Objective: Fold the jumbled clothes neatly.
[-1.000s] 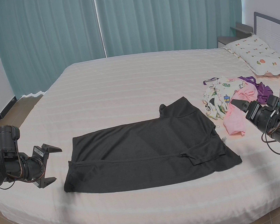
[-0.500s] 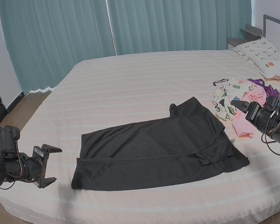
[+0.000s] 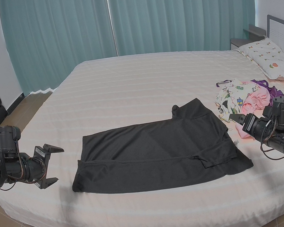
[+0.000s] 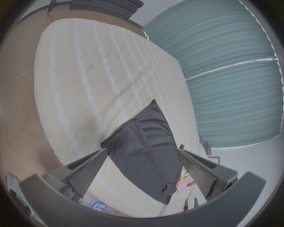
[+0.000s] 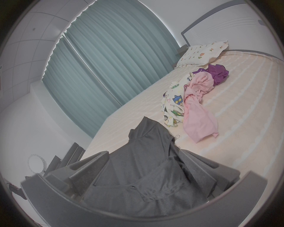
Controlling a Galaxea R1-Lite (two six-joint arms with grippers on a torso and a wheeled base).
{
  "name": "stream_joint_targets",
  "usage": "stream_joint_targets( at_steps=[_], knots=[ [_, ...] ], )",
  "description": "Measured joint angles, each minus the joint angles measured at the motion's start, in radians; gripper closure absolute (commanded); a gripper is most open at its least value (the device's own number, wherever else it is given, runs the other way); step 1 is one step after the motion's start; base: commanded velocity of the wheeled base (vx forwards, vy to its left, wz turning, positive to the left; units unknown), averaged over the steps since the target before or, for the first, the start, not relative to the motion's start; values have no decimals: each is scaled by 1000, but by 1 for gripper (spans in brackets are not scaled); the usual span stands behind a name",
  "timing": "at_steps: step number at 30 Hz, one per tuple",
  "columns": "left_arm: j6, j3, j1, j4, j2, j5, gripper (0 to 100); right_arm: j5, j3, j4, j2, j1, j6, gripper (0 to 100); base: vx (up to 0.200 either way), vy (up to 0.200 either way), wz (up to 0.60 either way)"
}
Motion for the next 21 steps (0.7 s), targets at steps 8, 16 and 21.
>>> stream_joint_targets(
  at_steps=[8,16,21],
  knots=[
    [1,-16,-36,1,8,-1,0,5,-23,3,48,-6,-1,0,200,0,0],
    [0,-46,-67,6,36,10,0,5,-47,3,91,-11,-2,0,0,0,0],
    [0,-70,-69,8,71,14,0,5,-74,2,123,-24,-6,0,0,0,0]
  ],
)
